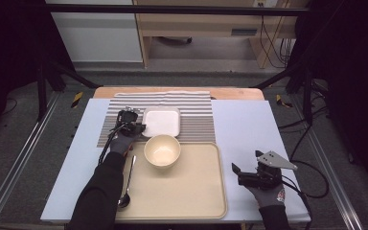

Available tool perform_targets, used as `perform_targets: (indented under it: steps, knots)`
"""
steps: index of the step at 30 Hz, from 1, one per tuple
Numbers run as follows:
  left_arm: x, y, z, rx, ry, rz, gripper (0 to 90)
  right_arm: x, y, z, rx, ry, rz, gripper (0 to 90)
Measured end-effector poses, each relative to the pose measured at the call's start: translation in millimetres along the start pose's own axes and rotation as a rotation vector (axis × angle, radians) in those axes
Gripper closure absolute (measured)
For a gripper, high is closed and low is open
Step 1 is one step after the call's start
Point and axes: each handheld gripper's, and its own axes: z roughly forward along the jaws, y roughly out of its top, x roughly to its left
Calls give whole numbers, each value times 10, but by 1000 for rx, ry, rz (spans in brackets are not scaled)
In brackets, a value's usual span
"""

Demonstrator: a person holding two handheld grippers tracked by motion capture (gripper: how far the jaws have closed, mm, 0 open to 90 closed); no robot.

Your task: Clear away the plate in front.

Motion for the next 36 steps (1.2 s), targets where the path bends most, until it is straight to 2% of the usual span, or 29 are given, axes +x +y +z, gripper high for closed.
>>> perform_targets:
  steps: [8,10,13,17,18,22,29,36]
  knots:
    - [-9,16,8,6,-9,-76,798,-3,0,4,1,0,-3,31]
    - [-5,18,2,6,-1,-82,809,-5,-1,7,1,-2,-3,31]
    - [4,33,-27,-24,3,-108,835,-3,-2,10,1,1,-4,31]
    - [-12,73,-107,-54,4,-98,854,-3,-1,12,0,0,-2,31]
    - [-18,83,-129,-59,11,-88,857,-3,-1,11,1,0,-3,31]
    - [-22,112,-189,-95,26,-100,873,-4,-1,8,1,-1,-3,31]
    - [-17,148,-308,-141,63,-80,882,-3,-2,14,2,0,-4,32]
    - [25,196,-467,-205,87,-95,883,-3,-3,14,2,-1,-6,32]
